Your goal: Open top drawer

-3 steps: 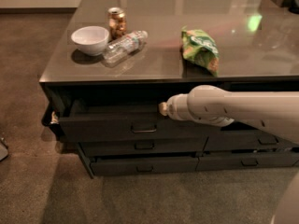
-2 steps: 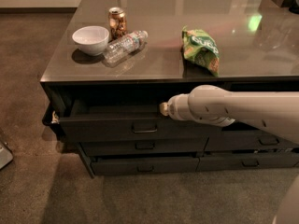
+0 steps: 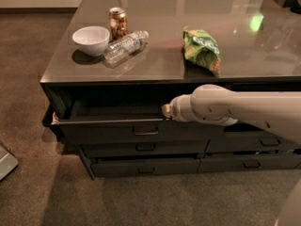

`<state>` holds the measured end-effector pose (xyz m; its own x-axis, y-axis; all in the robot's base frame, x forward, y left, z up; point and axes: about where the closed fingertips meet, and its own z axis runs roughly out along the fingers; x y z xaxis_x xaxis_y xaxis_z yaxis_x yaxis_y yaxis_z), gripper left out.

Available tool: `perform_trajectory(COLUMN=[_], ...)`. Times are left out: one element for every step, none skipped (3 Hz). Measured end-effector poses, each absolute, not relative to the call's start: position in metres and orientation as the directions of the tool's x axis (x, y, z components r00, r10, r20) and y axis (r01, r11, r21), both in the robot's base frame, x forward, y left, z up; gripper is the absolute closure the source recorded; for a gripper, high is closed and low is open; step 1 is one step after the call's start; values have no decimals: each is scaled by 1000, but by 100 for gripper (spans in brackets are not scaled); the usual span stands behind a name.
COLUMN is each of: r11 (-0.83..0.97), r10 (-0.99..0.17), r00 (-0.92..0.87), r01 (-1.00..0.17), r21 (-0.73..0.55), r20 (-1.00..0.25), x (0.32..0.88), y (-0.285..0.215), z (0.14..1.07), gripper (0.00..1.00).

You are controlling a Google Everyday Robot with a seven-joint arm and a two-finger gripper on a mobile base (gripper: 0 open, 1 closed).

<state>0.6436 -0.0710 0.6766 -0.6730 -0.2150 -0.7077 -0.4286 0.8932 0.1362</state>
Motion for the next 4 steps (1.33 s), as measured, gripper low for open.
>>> perform_trajectory(r11=[885,856,789,789], r10=[-241,-316,-432,-433], r00=[-663,-610,-504,-503], r01=[-450,-513,-612,-612], r21=[121,58,-44,-44], r20=[-709,-726,-748,-748], x=[646,643,649,649], y=[-70,-77,-83,-83], z=[676,673,663,664], gripper=[100,100,100,100])
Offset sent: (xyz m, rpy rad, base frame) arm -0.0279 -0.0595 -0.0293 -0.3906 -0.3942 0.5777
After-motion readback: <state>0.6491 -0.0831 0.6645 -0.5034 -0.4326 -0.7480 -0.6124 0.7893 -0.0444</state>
